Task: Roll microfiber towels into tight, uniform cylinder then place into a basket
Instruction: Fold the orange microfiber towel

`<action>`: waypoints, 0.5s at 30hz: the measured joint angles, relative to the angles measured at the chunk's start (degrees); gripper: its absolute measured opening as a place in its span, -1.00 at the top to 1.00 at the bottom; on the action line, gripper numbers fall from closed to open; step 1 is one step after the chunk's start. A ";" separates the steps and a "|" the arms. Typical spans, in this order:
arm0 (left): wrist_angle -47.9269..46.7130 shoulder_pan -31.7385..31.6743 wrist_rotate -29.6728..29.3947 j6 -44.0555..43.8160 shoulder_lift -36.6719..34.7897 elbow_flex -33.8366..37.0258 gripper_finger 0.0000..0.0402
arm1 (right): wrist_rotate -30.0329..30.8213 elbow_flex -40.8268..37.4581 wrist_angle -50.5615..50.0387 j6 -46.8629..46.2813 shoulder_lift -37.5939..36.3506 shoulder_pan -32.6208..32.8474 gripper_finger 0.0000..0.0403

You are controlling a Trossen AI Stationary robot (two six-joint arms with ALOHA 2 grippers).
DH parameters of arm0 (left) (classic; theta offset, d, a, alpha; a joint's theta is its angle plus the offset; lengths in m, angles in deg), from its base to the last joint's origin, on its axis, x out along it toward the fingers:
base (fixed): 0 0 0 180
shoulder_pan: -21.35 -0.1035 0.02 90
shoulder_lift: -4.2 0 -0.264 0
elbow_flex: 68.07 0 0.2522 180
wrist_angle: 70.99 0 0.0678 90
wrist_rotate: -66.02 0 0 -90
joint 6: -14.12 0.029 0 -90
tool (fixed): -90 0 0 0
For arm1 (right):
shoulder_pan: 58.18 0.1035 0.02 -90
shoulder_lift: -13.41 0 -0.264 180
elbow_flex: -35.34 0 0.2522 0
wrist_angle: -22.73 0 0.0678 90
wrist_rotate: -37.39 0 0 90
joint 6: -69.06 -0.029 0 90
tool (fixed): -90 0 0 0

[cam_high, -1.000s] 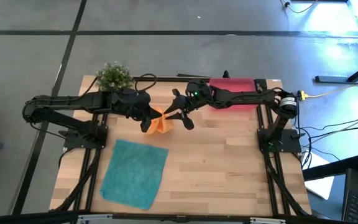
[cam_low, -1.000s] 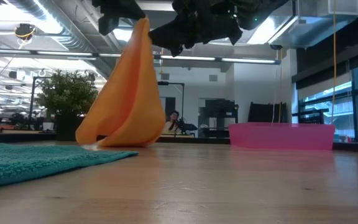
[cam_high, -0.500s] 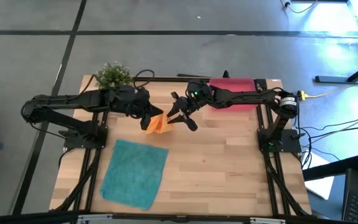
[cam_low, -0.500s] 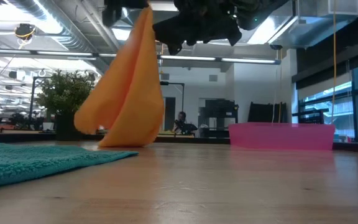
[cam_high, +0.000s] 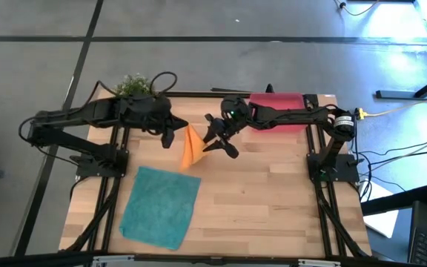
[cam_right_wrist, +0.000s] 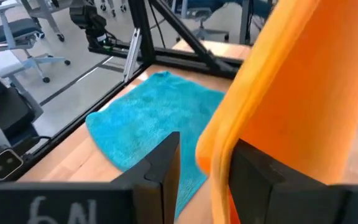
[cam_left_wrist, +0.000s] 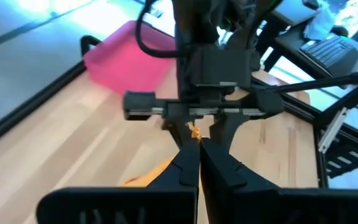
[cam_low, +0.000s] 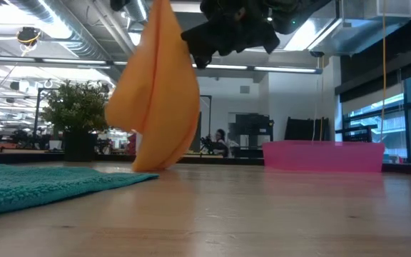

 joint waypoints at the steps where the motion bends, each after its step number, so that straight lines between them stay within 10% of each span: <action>1: -0.88 0.00 -0.38 0.01 0.00 -0.70 1.00 | 0.00 0.00 -0.57 0.07 0.00 0.00 0.41; 15: -6.91 0.00 -4.50 2.48 0.00 -9.10 1.00 | 1.22 0.00 -7.24 1.24 -0.02 0.00 0.41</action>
